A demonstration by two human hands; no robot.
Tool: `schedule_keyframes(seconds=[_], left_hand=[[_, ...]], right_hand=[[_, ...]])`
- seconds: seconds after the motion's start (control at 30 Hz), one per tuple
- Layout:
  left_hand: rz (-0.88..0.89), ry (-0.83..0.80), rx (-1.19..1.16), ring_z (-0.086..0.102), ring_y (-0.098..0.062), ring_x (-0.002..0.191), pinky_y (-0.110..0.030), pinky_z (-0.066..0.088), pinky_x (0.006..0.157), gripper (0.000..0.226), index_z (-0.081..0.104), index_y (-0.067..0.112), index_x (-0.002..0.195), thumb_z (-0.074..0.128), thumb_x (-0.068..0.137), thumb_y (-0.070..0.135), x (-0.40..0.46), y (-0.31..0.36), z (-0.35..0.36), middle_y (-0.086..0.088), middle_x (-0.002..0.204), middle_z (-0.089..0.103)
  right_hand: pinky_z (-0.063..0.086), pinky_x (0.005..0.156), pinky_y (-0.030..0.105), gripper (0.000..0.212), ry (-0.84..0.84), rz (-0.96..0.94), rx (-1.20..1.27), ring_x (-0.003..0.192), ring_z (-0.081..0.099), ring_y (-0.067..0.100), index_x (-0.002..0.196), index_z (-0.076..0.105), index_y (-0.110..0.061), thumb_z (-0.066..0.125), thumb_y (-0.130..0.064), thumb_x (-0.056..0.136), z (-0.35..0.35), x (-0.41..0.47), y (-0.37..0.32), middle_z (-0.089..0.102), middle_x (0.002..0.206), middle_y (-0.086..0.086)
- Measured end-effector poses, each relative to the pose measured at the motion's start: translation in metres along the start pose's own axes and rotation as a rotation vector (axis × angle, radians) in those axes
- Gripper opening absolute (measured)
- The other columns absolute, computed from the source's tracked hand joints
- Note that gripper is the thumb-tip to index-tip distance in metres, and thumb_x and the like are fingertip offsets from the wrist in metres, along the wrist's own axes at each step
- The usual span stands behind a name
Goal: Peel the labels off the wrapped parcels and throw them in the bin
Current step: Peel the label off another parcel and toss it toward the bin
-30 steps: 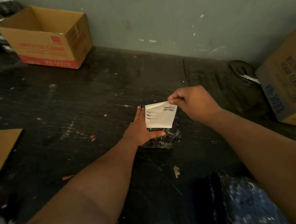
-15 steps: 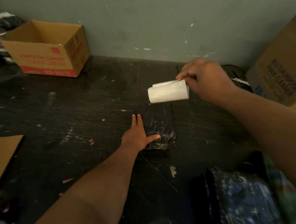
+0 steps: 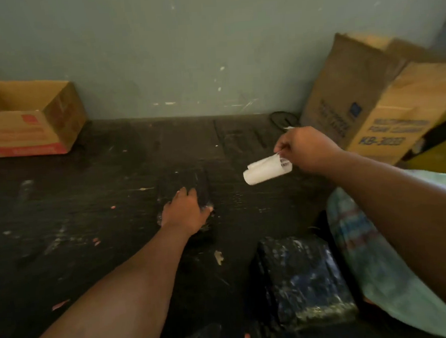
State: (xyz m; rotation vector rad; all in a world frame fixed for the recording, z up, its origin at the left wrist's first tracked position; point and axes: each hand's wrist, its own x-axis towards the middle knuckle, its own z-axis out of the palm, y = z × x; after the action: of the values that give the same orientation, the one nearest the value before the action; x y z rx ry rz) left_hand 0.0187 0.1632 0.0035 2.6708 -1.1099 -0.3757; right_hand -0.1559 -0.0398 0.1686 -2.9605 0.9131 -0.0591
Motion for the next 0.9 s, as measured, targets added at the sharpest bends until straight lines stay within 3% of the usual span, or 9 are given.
schedule_keyframes(seconds=[0.17,0.3,0.43,0.53,0.67,0.77,0.9], left_hand=[[0.221,0.039,0.012,0.032,-0.029,0.149,-0.05,0.037,0.115,0.081,0.029,0.017,0.158,0.052,0.097,0.063,-0.013,0.106,0.006,-0.01,0.165,0.028],[0.364,-0.009,0.009,0.03,-0.029,0.15,-0.049,0.035,0.115,0.082,0.026,0.019,0.16,0.046,0.097,0.067,-0.027,0.204,0.028,-0.009,0.167,0.023],[0.467,-0.082,0.01,0.028,-0.028,0.151,-0.048,0.033,0.115,0.082,0.025,0.022,0.161,0.039,0.097,0.071,-0.049,0.305,0.064,-0.008,0.168,0.021],[0.467,-0.062,0.003,0.03,-0.028,0.15,-0.049,0.036,0.111,0.082,0.029,0.022,0.158,0.036,0.095,0.074,-0.06,0.367,0.094,-0.007,0.166,0.024],[0.4,-0.109,-0.009,0.001,-0.03,0.157,-0.052,0.019,0.122,0.09,0.01,0.018,0.163,0.033,0.096,0.074,-0.071,0.423,0.118,-0.01,0.171,-0.007],[0.349,-0.125,0.013,-0.016,-0.03,0.156,-0.051,0.004,0.126,0.097,-0.003,0.017,0.163,0.028,0.094,0.078,-0.073,0.437,0.136,-0.011,0.169,-0.02],[0.347,-0.029,0.025,-0.019,-0.027,0.155,-0.047,0.001,0.127,0.098,-0.001,0.014,0.164,0.023,0.094,0.079,-0.071,0.432,0.153,-0.012,0.169,-0.018]], right_hand=[[0.042,0.072,0.024,0.022,0.037,0.096,-0.172,0.087,0.061,0.018,0.106,0.073,-0.019,0.054,-0.023,0.096,-0.026,-0.062,0.095,0.069,0.106,0.006],[0.053,0.084,0.034,0.021,0.083,0.223,-0.21,0.097,0.066,0.024,0.109,0.07,-0.024,0.059,-0.027,0.092,-0.042,-0.118,0.181,0.07,0.105,0.001],[0.051,0.067,0.034,0.012,0.087,0.412,-0.101,0.077,0.06,0.022,0.087,0.066,-0.03,0.054,-0.03,0.09,-0.059,-0.183,0.253,0.063,0.082,-0.004],[0.055,0.072,0.037,0.016,0.102,0.481,-0.071,0.081,0.065,0.023,0.089,0.071,-0.026,0.055,-0.031,0.087,-0.059,-0.22,0.308,0.068,0.088,-0.001],[0.055,0.074,0.031,0.015,0.135,0.445,-0.118,0.085,0.065,0.016,0.095,0.071,-0.025,0.058,-0.02,0.093,-0.053,-0.256,0.359,0.07,0.094,-0.004],[0.053,0.07,0.026,0.015,0.194,0.443,-0.075,0.086,0.063,0.012,0.103,0.071,-0.025,0.062,-0.02,0.093,-0.04,-0.271,0.387,0.068,0.098,-0.007],[0.058,0.075,0.029,0.016,0.227,0.415,-0.03,0.087,0.064,0.012,0.104,0.071,-0.025,0.061,-0.019,0.093,-0.024,-0.279,0.411,0.07,0.1,-0.005]])
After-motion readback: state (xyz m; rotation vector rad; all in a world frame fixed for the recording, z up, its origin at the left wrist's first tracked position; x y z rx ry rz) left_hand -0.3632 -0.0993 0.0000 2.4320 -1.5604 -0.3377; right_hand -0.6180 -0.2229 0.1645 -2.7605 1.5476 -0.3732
